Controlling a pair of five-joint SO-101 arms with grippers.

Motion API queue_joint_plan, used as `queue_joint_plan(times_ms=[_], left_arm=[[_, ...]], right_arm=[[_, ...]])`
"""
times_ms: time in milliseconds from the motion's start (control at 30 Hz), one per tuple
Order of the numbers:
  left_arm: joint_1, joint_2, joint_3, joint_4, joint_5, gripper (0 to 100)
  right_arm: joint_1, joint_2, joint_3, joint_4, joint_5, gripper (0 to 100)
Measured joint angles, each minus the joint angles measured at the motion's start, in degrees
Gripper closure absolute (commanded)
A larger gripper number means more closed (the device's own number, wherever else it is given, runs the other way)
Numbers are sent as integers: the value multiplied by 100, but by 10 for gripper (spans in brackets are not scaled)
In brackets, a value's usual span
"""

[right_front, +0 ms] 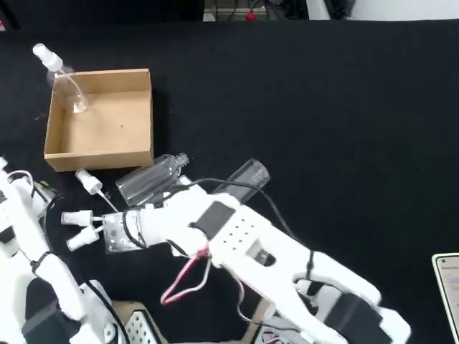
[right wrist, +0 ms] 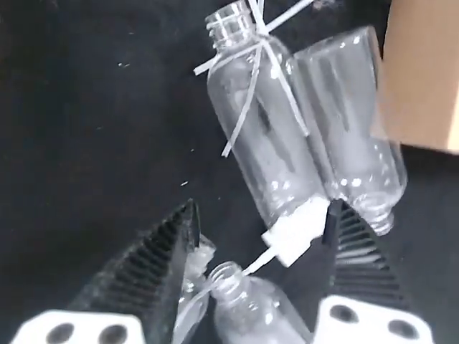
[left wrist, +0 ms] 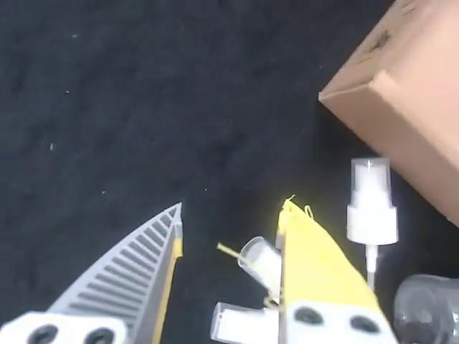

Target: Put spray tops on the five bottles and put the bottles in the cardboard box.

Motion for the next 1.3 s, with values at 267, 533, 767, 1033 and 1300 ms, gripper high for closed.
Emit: queue_joint_plan(times_ms=[267, 533, 767, 1033, 1300], left_arm=[[-413, -18, 79, 0, 0, 790], [-536, -18, 79, 0, 26, 790], [-536, -18, 176, 0, 26, 790], [-536, -18, 176, 0, 26, 790], [-536, -18, 176, 0, 26, 790]], right_arm=[[0, 1284, -791, 0, 79, 722], [0, 1873, -1160, 0, 79, 722], [0, 2242, -1204, -404, 79, 723], [0, 2673, -1204, -440, 9, 825], [0, 2224, -1204, -440, -1407, 863]])
